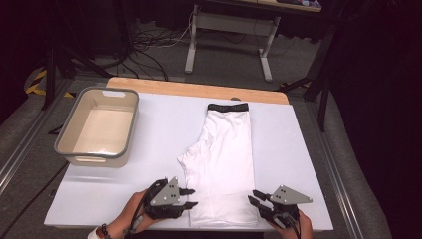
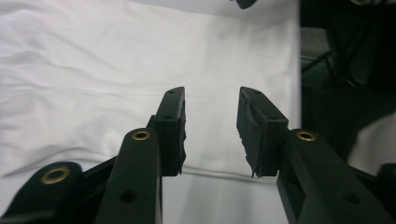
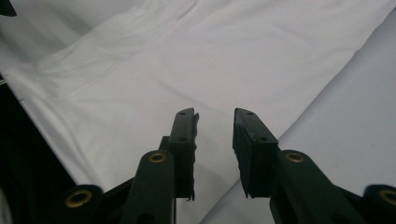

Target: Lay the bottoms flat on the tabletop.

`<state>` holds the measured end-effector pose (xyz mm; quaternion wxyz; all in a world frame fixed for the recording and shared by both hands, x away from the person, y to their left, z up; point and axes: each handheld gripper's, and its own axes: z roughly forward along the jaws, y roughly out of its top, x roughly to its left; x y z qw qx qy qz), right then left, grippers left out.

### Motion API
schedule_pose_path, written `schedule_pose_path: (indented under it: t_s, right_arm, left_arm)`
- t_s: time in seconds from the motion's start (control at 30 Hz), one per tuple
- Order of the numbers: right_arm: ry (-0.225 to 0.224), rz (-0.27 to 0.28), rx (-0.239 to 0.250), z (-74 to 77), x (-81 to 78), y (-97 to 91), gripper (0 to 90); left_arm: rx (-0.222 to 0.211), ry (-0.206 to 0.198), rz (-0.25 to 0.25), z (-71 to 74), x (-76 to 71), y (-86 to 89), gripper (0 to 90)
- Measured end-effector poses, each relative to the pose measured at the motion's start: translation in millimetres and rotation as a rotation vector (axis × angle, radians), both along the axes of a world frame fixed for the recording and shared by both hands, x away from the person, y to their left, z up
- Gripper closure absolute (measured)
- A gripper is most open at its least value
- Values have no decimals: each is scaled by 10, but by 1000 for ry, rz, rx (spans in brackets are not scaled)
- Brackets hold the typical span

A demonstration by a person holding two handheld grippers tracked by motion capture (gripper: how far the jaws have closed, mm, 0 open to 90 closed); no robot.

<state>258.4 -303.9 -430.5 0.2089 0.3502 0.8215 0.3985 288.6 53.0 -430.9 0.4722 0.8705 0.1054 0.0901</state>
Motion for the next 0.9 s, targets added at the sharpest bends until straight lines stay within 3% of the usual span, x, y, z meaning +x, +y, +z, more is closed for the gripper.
schedule_pose_path:
  t_s: [0.03,0.07,0.17,0.2,0.23,0.3,0.33,0.37,0.47,0.5,0.53,0.6,0.63,0.7,0.83,0.9]
  right_arm:
    - [0,0,0,0,0,0,739]
    - [-22,1,-11,24,148,28,768]
    - [-43,0,-31,33,320,64,812]
    - [-51,2,-26,32,505,86,854]
    - [-51,2,-26,32,505,86,854]
    - [-58,-6,-32,19,774,120,872]
    - [-55,-18,-31,11,861,128,879]
    - [-55,-18,-31,11,861,128,879]
    - [-45,-30,-47,-47,1145,183,885]
    - [-45,-30,-47,-47,1145,183,885]
    - [-38,-29,-50,-75,1247,218,887]
    - [-31,-37,-61,-88,1294,237,889]
    - [7,-24,-68,-115,1388,271,865]
    - [18,-46,-93,-158,1452,302,864]
    - [40,-74,-118,-224,1491,293,867]
    - [53,-96,-90,-226,1496,234,876]
  left_arm:
    - [2,-12,27,6,61,17,616]
    - [-11,-6,76,-1,181,30,619]
    - [-3,-20,108,-16,298,40,623]
    - [1,-17,126,-23,357,46,631]
    - [-6,-5,135,-34,414,52,631]
    - [-4,-6,159,-55,518,59,655]
    - [1,0,177,-82,609,56,656]
    - [1,0,177,-82,609,56,668]
    - [29,7,225,-148,771,35,726]
    - [29,7,225,-148,771,35,738]
    - [35,11,236,-168,808,26,747]
    - [71,1,257,-212,869,-9,745]
    - [90,8,274,-250,926,-44,726]
    - [114,12,294,-293,980,-81,713]
    - [151,23,297,-328,1011,-117,723]
    - [158,17,295,-329,1005,-123,723]
